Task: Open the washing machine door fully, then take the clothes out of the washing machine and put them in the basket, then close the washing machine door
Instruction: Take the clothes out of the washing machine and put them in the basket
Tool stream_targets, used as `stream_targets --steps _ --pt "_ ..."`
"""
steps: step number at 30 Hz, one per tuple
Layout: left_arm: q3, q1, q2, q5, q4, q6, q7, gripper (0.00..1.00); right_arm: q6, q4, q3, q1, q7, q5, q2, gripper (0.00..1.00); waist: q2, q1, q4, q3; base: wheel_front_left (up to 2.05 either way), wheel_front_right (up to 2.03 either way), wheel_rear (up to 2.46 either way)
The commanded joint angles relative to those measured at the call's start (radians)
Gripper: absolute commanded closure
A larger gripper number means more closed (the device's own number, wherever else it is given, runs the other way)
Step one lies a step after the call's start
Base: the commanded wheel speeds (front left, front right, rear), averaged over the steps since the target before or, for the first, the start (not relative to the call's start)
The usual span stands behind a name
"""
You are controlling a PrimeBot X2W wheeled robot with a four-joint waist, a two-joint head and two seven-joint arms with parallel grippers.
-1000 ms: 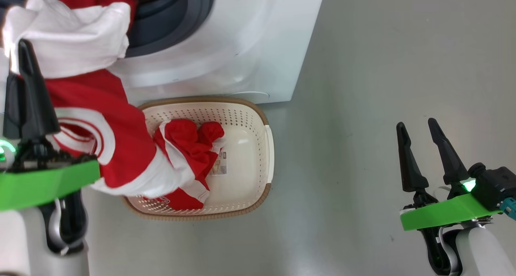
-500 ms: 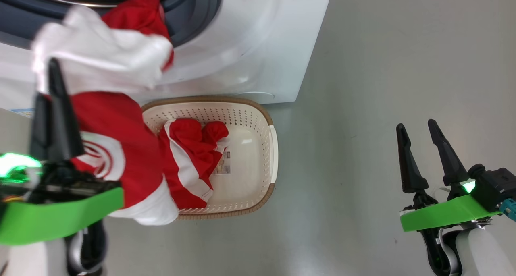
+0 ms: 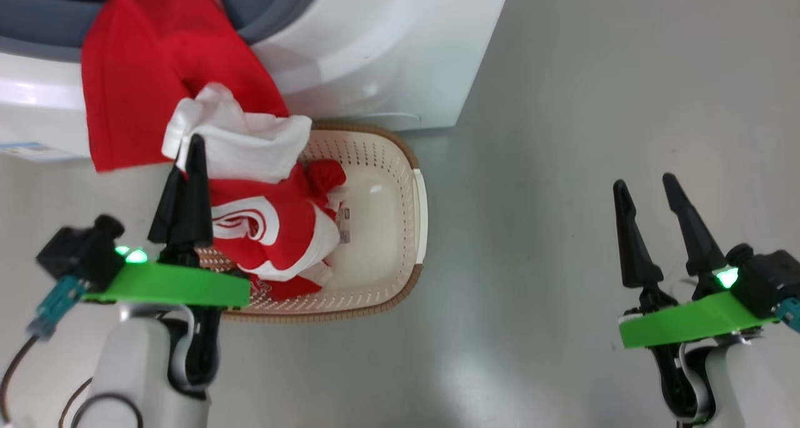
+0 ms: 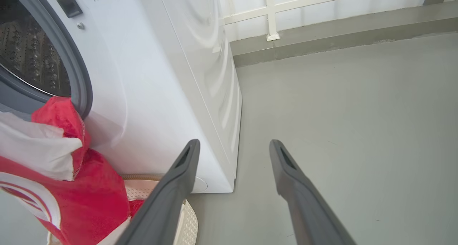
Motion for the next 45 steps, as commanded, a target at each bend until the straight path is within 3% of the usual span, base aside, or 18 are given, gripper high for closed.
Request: stream_targets --steps 1,10,27,28,29,30,31,32,33,45 --pt "0.023 -0.019 0.019 0.003 0.012 -0.006 -0.004 1.00 0.006 -0.026 0.027 -0.016 -0.006 0.008 -0.001 0.00 0.0000 0.0000 -0.008 0.028 0.00 0.00 0.00" --pt "-0.005 -0.084 0.019 -0.004 0.240 -0.006 -0.004 1.00 0.006 -0.030 0.032 -0.035 -0.006 0.004 0.002 0.00 0.0000 0.0000 -0.024 0.089 0.00 0.00 0.00" --pt "-0.035 -0.233 0.019 0.052 0.517 -0.006 -0.004 1.00 0.006 -0.043 0.048 -0.063 -0.006 -0.004 0.004 0.00 0.0000 0.0000 -0.052 0.175 0.00 0.00 0.00" --pt "-0.032 -0.239 0.019 0.057 0.524 -0.006 -0.004 0.93 0.006 -0.043 0.048 -0.063 -0.006 -0.004 0.004 0.00 0.0000 0.0000 -0.053 0.178 0.00 0.00 0.00" --pt "-0.026 -0.244 0.019 0.062 0.530 -0.006 -0.004 0.71 0.006 -0.044 0.049 -0.064 -0.006 -0.004 0.004 0.00 0.0000 0.0000 -0.054 0.180 0.00 0.00 0.00" --pt "-0.021 -0.249 0.019 0.065 0.536 -0.006 -0.004 0.57 0.006 -0.045 0.048 -0.064 -0.006 -0.004 0.004 0.00 0.0000 0.0000 -0.056 0.183 0.00 0.00 0.00" --pt "-0.016 -0.254 0.019 0.069 0.540 -0.006 -0.004 0.51 0.006 -0.046 0.048 -0.065 -0.006 -0.004 0.004 0.00 0.0000 0.0000 -0.056 0.186 0.00 0.00 0.00" --pt "-0.010 -0.258 0.019 0.072 0.543 -0.006 -0.004 0.20 0.006 -0.046 0.047 -0.065 -0.006 -0.004 0.005 0.00 0.0000 0.0000 -0.056 0.188 0.00 0.00 0.00" --pt "-0.006 -0.262 0.019 0.076 0.544 -0.006 -0.004 0.02 0.006 -0.047 0.046 -0.066 -0.006 -0.005 0.005 0.00 0.0000 0.0000 -0.055 0.189 0.00 0.00 0.00" --pt "0.021 -0.262 0.019 0.094 0.519 -0.006 -0.004 0.00 0.006 -0.041 0.043 -0.071 -0.006 -0.010 0.005 0.00 0.0000 0.0000 -0.045 0.175 0.00 0.00 0.00"
